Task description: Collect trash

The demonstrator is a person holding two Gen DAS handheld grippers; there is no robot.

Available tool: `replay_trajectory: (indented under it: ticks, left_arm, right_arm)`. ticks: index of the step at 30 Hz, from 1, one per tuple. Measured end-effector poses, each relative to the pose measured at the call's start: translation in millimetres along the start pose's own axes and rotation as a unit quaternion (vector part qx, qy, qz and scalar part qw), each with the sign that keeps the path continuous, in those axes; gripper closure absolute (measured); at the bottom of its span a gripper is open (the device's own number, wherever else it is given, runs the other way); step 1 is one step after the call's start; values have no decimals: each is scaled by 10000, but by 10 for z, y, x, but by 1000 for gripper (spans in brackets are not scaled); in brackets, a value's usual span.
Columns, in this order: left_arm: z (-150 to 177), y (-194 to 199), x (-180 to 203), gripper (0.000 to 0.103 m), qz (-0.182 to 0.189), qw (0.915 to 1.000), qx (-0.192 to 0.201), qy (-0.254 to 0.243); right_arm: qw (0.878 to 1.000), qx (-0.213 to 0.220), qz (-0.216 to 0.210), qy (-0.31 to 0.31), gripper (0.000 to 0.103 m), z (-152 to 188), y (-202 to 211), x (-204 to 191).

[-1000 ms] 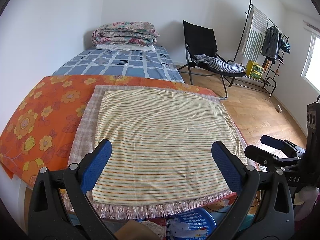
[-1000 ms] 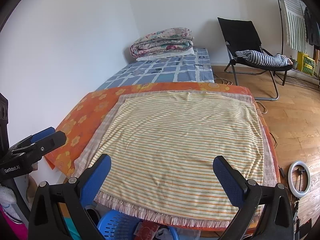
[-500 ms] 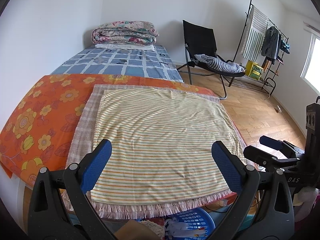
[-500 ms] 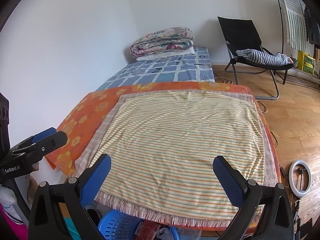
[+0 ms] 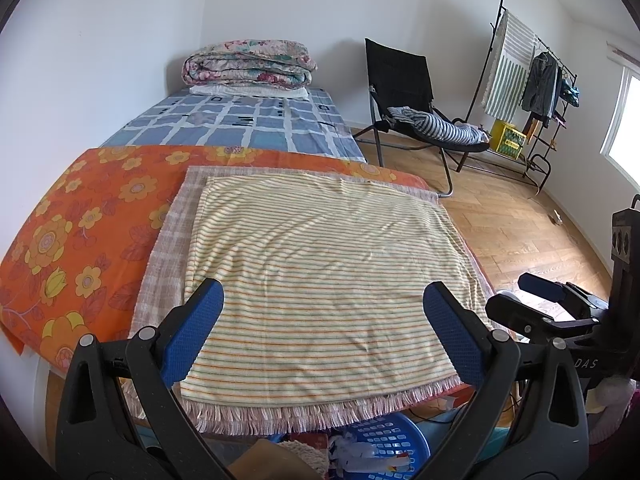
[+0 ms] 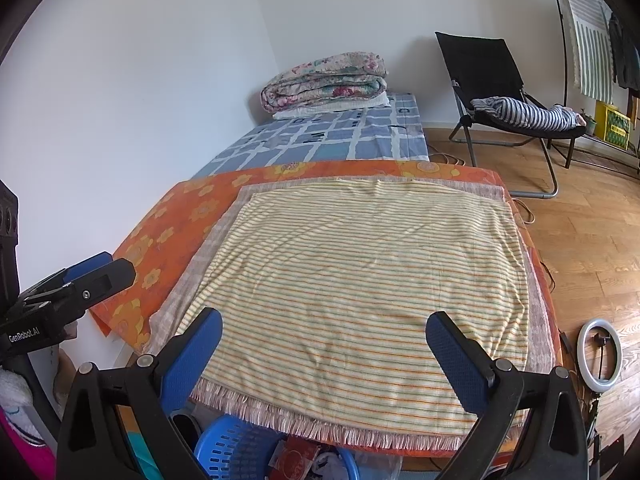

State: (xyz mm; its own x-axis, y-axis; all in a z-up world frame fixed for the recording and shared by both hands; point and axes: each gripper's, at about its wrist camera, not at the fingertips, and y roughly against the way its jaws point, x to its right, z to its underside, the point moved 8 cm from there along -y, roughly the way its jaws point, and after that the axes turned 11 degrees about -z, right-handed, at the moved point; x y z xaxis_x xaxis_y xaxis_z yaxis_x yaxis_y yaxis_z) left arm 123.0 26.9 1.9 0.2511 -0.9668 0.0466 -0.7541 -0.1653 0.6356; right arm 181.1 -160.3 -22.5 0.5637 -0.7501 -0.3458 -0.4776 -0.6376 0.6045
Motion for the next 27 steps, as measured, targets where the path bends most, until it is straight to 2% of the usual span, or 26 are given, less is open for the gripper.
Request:
replay_trajectory:
  ticks: [20, 27]
  left_arm:
    - [2, 6, 12, 1, -33, 10000, -1, -19]
    - [106, 90, 99, 1, -177, 9993, 225, -250]
  right_arm:
    - [9999, -106, -26, -23, 0, 112, -33, 19]
    - [9999, -115, -20, -25, 0, 131, -33, 22]
